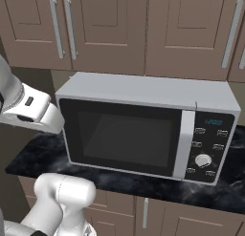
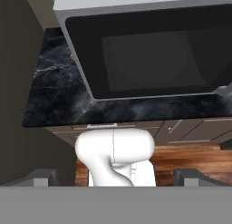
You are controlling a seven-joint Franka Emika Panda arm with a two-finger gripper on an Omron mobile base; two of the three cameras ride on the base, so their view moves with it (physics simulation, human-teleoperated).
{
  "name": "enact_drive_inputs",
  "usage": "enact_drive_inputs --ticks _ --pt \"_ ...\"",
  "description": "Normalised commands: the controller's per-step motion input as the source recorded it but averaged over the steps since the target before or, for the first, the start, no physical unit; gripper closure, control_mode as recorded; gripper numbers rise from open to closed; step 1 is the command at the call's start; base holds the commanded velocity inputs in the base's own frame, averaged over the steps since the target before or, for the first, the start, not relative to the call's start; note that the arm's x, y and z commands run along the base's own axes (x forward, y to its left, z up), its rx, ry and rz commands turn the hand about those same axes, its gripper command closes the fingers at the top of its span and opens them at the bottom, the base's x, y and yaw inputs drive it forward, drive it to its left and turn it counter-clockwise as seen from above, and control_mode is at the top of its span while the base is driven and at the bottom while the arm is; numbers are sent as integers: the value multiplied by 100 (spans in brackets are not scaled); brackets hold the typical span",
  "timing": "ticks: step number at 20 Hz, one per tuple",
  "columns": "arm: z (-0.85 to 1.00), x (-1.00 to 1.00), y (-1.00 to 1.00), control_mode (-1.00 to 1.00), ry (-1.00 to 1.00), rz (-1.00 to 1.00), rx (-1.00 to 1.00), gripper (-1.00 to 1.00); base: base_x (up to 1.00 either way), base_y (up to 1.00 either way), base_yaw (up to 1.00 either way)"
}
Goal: Close all open cabinet doors.
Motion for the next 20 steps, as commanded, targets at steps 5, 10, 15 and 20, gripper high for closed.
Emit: enact_drive_inputs --ticks 5,10,15,20 --pt "-1 0 0 -100 2 0 -3 -100 0 0 0" --pt "0 0 0 -100 0 0 -3 -100 0 0 0" --pt "0 0 0 -100 1 0 -1 -100 0 0 0" --pt "-1 -2 0 100 2 0 0 -100 -5 -1 0"
